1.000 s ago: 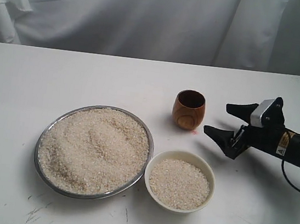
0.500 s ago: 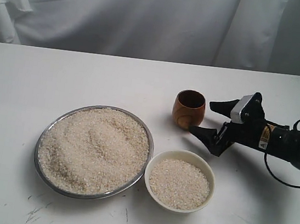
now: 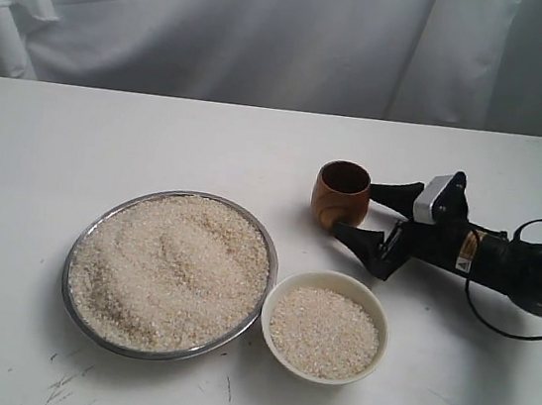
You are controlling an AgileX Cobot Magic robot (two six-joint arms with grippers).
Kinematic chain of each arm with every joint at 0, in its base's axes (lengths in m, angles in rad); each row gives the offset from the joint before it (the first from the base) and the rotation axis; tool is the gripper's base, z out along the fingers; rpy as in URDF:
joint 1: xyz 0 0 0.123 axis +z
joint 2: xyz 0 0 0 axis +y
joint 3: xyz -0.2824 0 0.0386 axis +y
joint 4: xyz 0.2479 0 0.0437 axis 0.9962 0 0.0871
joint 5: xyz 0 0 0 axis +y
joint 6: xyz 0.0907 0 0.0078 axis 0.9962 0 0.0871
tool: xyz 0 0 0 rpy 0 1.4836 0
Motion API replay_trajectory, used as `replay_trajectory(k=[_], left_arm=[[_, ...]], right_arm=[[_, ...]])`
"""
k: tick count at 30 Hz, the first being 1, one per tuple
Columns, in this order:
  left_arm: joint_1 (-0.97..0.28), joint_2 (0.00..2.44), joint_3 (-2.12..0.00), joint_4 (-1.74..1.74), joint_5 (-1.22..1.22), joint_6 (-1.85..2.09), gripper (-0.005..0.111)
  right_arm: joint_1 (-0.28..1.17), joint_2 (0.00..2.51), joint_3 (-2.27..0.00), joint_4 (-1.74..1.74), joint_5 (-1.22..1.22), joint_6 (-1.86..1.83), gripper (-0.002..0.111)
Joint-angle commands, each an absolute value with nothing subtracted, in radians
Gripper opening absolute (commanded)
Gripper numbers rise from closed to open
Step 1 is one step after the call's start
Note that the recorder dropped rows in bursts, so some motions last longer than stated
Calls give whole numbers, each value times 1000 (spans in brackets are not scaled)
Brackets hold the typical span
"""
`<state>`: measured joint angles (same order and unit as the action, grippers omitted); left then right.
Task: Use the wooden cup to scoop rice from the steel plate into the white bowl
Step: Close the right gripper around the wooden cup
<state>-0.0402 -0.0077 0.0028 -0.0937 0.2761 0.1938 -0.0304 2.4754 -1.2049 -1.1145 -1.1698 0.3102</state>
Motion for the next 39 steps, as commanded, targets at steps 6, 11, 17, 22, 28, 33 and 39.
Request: replay_trajectory(k=[6, 11, 17, 22, 28, 33, 39], left_arm=[[-47, 0, 0, -95, 266, 191, 0], [-47, 0, 0, -95, 266, 189, 0], [-47, 0, 0, -95, 266, 192, 0], [-47, 0, 0, -95, 266, 192, 0], [-47, 0, 0, -95, 266, 189, 0], [-47, 0, 0, -95, 266, 189, 0], [-47, 0, 0, -95, 266, 192, 0]], right_arm=[[35, 2484, -1274, -1106, -1123, 318, 86], [46, 2529, -1318, -1106, -1158, 356, 86], [59, 2541, -1358, -1083, -1154, 356, 86], [59, 2541, -1367, -1081, -1154, 356, 86], [59, 2541, -1367, -1081, -1154, 360, 86], [73, 2541, -1367, -1083, -1154, 381, 86], [81, 2541, -1367, -1079, -1147, 381, 85]])
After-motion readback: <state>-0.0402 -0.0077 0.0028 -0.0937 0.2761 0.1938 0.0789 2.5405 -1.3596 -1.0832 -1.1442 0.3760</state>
